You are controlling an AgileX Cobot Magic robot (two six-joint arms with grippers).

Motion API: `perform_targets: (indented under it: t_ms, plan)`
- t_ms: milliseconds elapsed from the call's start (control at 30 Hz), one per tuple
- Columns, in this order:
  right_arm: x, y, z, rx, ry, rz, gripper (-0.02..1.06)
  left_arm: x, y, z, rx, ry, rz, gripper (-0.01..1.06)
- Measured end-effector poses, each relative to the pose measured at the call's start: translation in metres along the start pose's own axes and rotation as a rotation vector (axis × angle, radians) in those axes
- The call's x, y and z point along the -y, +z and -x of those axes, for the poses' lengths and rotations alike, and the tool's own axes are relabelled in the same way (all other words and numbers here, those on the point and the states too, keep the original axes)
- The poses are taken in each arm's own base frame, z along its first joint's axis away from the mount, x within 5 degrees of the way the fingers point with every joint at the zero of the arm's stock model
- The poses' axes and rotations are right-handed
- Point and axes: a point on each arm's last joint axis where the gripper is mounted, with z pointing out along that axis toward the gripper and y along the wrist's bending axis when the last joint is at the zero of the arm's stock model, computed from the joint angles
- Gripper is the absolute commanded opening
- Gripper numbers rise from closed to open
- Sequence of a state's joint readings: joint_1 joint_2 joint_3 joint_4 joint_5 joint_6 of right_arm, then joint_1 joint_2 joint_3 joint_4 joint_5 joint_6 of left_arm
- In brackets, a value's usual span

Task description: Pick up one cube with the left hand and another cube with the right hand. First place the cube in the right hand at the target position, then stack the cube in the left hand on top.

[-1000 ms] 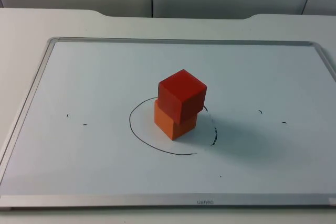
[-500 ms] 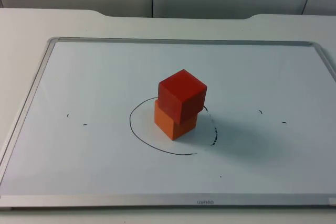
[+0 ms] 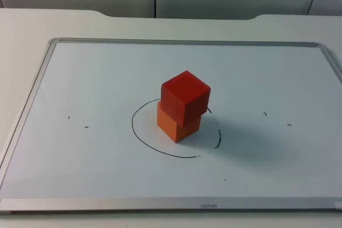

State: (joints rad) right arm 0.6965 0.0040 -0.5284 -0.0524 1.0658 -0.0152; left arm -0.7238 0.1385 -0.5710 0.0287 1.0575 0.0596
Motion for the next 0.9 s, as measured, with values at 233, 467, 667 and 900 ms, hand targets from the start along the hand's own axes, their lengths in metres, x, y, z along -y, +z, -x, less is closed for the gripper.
perform_targets:
  t_ms: [233,467,667,900]
  plan:
    - [0.0,0.003,-0.003,-0.025,0.003,-0.001,1.05,-0.003,-0.019,-0.018,0.055,-0.022,0.041,0.81]
    - [0.0,0.003,-0.003,-0.025,0.003,-0.001,1.05,-0.002,-0.016,-0.024,0.011,-0.027,0.04,0.81]
    - [0.0,0.003,-0.003,-0.025,0.003,-0.001,1.05,-0.002,-0.014,-0.026,-0.006,-0.028,0.037,0.81]
    - [0.0,0.003,-0.003,-0.025,0.003,-0.001,1.05,0.005,-0.007,-0.025,0.038,-0.061,-0.04,0.81]
